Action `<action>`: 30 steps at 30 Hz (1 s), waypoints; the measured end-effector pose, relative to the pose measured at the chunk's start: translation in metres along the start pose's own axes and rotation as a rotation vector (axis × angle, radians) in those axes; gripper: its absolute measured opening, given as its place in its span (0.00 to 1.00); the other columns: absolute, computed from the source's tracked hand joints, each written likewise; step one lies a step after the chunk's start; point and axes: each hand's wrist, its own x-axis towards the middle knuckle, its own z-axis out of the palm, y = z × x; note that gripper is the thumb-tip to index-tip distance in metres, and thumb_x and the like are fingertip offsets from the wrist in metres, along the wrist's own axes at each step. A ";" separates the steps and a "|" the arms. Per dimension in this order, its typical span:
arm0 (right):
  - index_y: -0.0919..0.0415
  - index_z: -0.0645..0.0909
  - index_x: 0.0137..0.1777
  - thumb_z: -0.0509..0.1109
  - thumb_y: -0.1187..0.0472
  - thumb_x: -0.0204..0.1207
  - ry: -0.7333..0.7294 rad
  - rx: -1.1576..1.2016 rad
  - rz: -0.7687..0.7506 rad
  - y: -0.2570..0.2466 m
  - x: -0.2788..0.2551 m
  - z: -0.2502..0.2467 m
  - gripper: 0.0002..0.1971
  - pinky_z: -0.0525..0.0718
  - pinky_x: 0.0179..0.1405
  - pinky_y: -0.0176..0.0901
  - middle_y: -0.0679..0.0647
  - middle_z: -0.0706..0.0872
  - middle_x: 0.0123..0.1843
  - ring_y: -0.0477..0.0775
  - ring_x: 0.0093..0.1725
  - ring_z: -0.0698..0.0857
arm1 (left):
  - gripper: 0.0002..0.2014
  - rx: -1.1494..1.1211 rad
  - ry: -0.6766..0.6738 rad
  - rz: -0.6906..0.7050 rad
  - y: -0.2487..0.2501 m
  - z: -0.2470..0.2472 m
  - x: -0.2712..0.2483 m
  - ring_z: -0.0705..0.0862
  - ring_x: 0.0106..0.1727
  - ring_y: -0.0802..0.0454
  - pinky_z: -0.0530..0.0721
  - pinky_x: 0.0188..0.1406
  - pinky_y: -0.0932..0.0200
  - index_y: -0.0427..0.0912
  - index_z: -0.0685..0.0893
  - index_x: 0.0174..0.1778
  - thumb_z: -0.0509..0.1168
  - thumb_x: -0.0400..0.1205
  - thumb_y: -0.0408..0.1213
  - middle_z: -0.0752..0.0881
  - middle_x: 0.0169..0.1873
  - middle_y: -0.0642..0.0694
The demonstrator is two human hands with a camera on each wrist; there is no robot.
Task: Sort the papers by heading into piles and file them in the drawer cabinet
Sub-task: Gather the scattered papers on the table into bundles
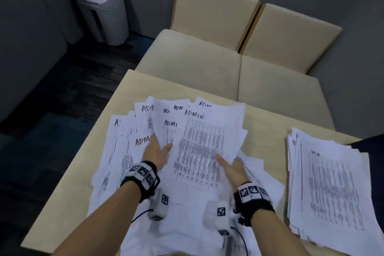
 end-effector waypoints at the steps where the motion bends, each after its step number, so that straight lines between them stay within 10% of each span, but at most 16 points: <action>1: 0.54 0.73 0.64 0.74 0.56 0.80 0.019 0.025 0.021 -0.003 0.002 -0.001 0.17 0.73 0.68 0.47 0.46 0.78 0.64 0.49 0.63 0.76 | 0.30 0.028 -0.029 0.039 0.005 0.001 -0.001 0.77 0.72 0.41 0.77 0.70 0.47 0.39 0.62 0.82 0.62 0.86 0.46 0.75 0.75 0.40; 6: 0.63 0.87 0.57 0.72 0.59 0.81 0.004 0.219 0.111 0.009 0.027 -0.043 0.09 0.82 0.64 0.67 0.67 0.90 0.59 0.67 0.53 0.89 | 0.34 0.060 -0.335 -0.017 0.001 -0.042 0.012 0.85 0.57 0.47 0.80 0.67 0.44 0.42 0.77 0.68 0.64 0.77 0.67 0.84 0.63 0.45; 10: 0.51 0.83 0.63 0.79 0.50 0.73 -0.108 0.112 0.075 0.000 0.033 -0.021 0.19 0.80 0.67 0.52 0.48 0.90 0.56 0.54 0.58 0.86 | 0.53 0.144 -0.443 -0.011 0.014 -0.018 0.013 0.72 0.78 0.41 0.69 0.78 0.38 0.43 0.59 0.84 0.61 0.71 0.75 0.68 0.81 0.41; 13: 0.53 0.82 0.56 0.80 0.63 0.73 -0.041 0.072 0.017 -0.013 0.034 -0.002 0.14 0.80 0.47 0.37 0.48 0.89 0.50 0.42 0.46 0.85 | 0.61 0.271 -0.472 0.049 0.021 0.018 0.023 0.73 0.77 0.41 0.74 0.74 0.36 0.47 0.55 0.85 0.64 0.62 0.82 0.68 0.81 0.40; 17: 0.59 0.81 0.54 0.78 0.73 0.72 0.050 0.126 0.029 -0.013 0.038 -0.026 0.15 0.76 0.35 0.34 0.50 0.88 0.47 0.42 0.42 0.84 | 0.45 0.386 -0.064 0.084 0.031 0.001 0.024 0.83 0.59 0.43 0.85 0.61 0.43 0.42 0.76 0.72 0.64 0.69 0.75 0.82 0.62 0.40; 20: 0.65 0.80 0.62 0.84 0.66 0.65 0.063 0.098 0.118 0.004 0.046 -0.038 0.25 0.84 0.50 0.49 0.57 0.89 0.55 0.58 0.52 0.87 | 0.40 0.418 0.311 -0.201 0.017 -0.034 0.023 0.72 0.70 0.37 0.78 0.67 0.38 0.34 0.67 0.75 0.66 0.78 0.63 0.71 0.70 0.34; 24: 0.50 0.66 0.81 0.91 0.41 0.48 -0.050 0.071 0.172 0.028 0.068 -0.030 0.60 0.76 0.71 0.71 0.53 0.81 0.74 0.62 0.72 0.80 | 0.44 0.436 0.307 -0.413 0.002 -0.040 0.008 0.62 0.77 0.32 0.70 0.72 0.40 0.24 0.57 0.76 0.65 0.81 0.58 0.61 0.76 0.28; 30: 0.66 0.81 0.65 0.77 0.70 0.74 -0.182 -0.029 0.167 -0.010 0.033 0.019 0.19 0.87 0.57 0.63 0.63 0.91 0.55 0.67 0.53 0.90 | 0.31 0.146 0.219 -0.138 0.002 -0.011 -0.002 0.76 0.68 0.35 0.78 0.64 0.50 0.28 0.61 0.78 0.66 0.84 0.40 0.65 0.74 0.32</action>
